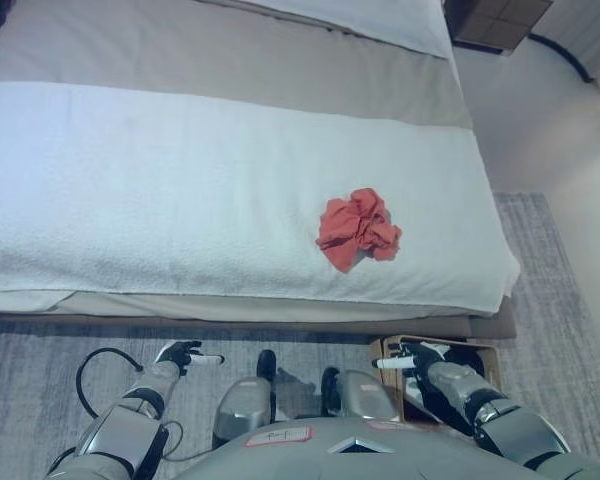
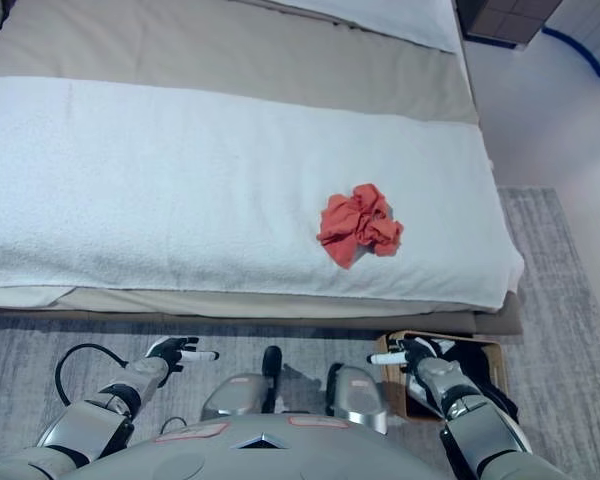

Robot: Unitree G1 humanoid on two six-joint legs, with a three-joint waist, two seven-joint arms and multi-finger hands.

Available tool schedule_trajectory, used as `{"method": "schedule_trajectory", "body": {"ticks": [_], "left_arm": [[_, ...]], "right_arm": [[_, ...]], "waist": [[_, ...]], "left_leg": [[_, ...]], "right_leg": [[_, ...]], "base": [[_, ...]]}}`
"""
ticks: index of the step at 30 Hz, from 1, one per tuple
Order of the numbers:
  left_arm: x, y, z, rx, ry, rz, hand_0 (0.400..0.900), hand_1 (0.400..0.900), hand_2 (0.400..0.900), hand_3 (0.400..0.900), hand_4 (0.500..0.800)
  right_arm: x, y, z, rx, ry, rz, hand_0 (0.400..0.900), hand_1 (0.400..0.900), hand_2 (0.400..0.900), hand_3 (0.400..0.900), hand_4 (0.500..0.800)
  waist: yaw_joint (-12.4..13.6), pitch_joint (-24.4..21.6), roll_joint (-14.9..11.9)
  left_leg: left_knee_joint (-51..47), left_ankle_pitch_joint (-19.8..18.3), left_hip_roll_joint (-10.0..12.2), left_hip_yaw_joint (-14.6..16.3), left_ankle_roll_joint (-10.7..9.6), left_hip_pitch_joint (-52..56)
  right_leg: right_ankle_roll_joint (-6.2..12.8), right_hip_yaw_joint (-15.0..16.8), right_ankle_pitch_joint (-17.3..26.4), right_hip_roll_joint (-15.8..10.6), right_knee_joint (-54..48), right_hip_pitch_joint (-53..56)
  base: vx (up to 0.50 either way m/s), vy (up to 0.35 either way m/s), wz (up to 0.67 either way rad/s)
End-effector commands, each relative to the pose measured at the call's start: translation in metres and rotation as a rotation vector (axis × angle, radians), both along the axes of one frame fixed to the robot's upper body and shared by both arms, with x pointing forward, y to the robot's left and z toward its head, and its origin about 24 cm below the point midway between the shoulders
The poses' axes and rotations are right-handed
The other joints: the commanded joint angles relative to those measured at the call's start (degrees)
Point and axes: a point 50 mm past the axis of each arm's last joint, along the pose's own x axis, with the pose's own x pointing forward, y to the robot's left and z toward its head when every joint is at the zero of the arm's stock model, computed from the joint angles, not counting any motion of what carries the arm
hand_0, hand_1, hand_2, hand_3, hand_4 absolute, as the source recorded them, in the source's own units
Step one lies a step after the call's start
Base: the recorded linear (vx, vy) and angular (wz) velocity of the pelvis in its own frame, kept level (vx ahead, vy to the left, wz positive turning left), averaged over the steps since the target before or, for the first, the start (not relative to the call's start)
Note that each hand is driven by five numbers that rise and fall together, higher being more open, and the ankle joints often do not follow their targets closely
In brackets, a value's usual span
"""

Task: Put the clothes on the bed into the basket.

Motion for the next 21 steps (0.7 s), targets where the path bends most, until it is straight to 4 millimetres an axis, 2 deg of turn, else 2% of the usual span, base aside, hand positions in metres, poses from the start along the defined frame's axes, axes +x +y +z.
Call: {"method": "schedule_trajectory", "body": {"ticks": [1, 4, 5, 8, 9, 10, 11, 12, 16, 18, 20, 21], "left_arm": [[-0.002, 0.014, 0.005, 0.025, -0.023, 0.054, 0.900, 0.900, 0.900, 0.900, 0.800], [-0.008, 0.015, 0.003, 0.019, -0.009, 0.072, 0.900, 0.900, 0.900, 0.900, 0.800], [-0.014, 0.016, 0.001, 0.022, 0.012, 0.076, 0.900, 0.900, 0.900, 0.900, 0.800], [-0.024, 0.012, -0.003, 0.002, 0.038, 0.084, 0.900, 0.900, 0.900, 0.900, 0.800], [-0.027, 0.010, -0.005, -0.004, 0.051, 0.079, 0.900, 0.900, 0.900, 0.900, 0.800], [-0.029, 0.009, -0.006, -0.008, 0.062, 0.069, 0.900, 0.900, 0.900, 0.900, 0.800], [-0.030, 0.009, -0.006, -0.009, 0.062, 0.069, 0.900, 0.900, 0.900, 0.900, 0.800], [-0.031, 0.006, -0.007, -0.021, 0.060, 0.050, 0.900, 0.900, 0.900, 0.900, 0.800], [-0.033, -0.004, -0.011, -0.044, 0.070, 0.011, 0.900, 0.900, 0.900, 0.900, 0.800], [-0.035, -0.010, -0.014, -0.052, 0.079, 0.001, 0.900, 0.900, 0.900, 0.900, 0.800], [-0.040, -0.016, -0.017, -0.057, 0.096, -0.011, 0.900, 0.900, 0.900, 0.900, 0.800], [-0.042, -0.019, -0.018, -0.061, 0.102, -0.013, 0.900, 0.900, 0.900, 0.900, 0.800]], "right_arm": [[0.010, -0.020, 0.010, -0.077, -0.040, 0.006, 0.900, 0.900, 0.900, 0.900, 0.800], [0.008, -0.022, 0.010, -0.082, -0.034, 0.016, 0.900, 0.900, 0.900, 0.900, 0.800], [0.004, -0.024, 0.009, -0.085, -0.029, 0.004, 0.900, 0.900, 0.900, 0.900, 0.800], [0.009, -0.032, 0.015, -0.099, -0.056, 0.001, 0.900, 0.900, 0.900, 0.900, 0.800], [0.015, -0.038, 0.020, -0.114, -0.076, 0.010, 0.900, 0.900, 0.900, 0.900, 0.800], [0.028, -0.045, 0.031, -0.133, -0.134, 0.026, 0.900, 0.900, 0.900, 0.900, 0.800], [0.028, -0.045, 0.031, -0.133, -0.133, 0.026, 0.900, 0.900, 0.900, 0.900, 0.800], [0.063, -0.066, 0.065, -0.196, -0.296, 0.050, 0.900, 0.900, 0.900, 0.900, 0.800], [0.116, -0.096, 0.132, -0.348, -0.529, 0.108, 0.900, 0.900, 0.900, 0.900, 0.800], [0.144, -0.096, 0.164, -0.402, -0.627, 0.142, 0.900, 0.900, 0.900, 0.900, 0.800], [0.172, -0.084, 0.198, -0.419, -0.745, 0.196, 0.900, 0.900, 0.900, 0.900, 0.800], [0.182, -0.077, 0.208, -0.435, -0.779, 0.223, 0.900, 0.900, 0.900, 0.900, 0.800]], "waist": [[-0.66, 0.46, -0.37], [-0.87, 0.80, -0.85], [-0.92, -0.16, -1.44], [-0.97, -2.58, -0.54], [-1.16, -3.17, -0.16], [-1.47, -3.59, 0.15], [-1.49, -3.57, 0.20], [-2.09, -4.11, 0.91], [-2.38, -5.09, 2.11], [-2.10, -5.13, 2.52], [-1.68, -5.06, 2.77], [-1.50, -4.99, 2.91]], "left_leg": [[2.11, -4.08, -0.44, -2.31, -6.63, -2.80], [2.24, -5.28, -0.85, -2.72, -7.36, -0.91], [1.81, -5.87, -1.27, -3.22, -7.80, -0.14], [0.27, -6.23, 0.37, -3.50, -8.93, 2.09], [0.27, -6.41, 0.85, -3.71, -9.29, 2.44], [0.23, -6.51, 1.26, -3.84, -9.61, 2.68], [0.21, -6.52, 1.29, -3.88, -9.63, 2.73], [-0.52, -6.10, 2.60, -3.74, -10.42, 2.96], [-1.89, -5.43, 3.89, -3.48, -10.89, 3.40], [-2.23, -5.20, 4.15, -3.30, -11.06, 3.43], [-2.70, -4.93, 4.49, -3.14, -11.31, 3.46], [-2.89, -4.85, 4.62, -2.95, -11.41, 3.52]], "right_leg": [[-0.36, 1.89, 8.81, -1.76, -5.02, -1.17], [0.85, 1.00, 12.31, -3.33, -7.16, -1.63], [0.61, 1.98, 11.02, -3.02, -8.28, 0.76], [0.26, 0.21, 10.14, -2.43, -8.86, 3.10], [0.11, -0.25, 9.73, -2.18, -9.05, 3.80], [-0.14, -0.57, 9.25, -1.86, -9.14, 4.29], [-0.15, -0.62, 9.23, -1.84, -9.14, 4.35], [-0.60, -1.21, 8.35, -1.25, -9.69, 5.06], [-1.01, -1.34, 7.60, -0.43, -11.16, 6.29], [-1.20, -1.51, 7.44, -0.34, -11.63, 6.59], [-1.38, -1.76, 7.22, -0.21, -11.92, 6.82], [-1.38, -1.94, 7.23, -0.22, -12.03, 6.88]], "base": [[0.13, -0.082, 0.22], [0.20, -0.162, 0.41], [0.26, -0.231, 0.44], [0.26, -0.230, 0.24], [0.20, -0.203, 0.19], [0.12, -0.140, 0.12], [0.12, -0.181, 0.06], [0.09, -0.152, 0.04], [0.09, -0.121, 0.02], [0.05, -0.060, 0.05], [0.04, -0.051, 0.02], [0.04, -0.042, -0.04]]}}
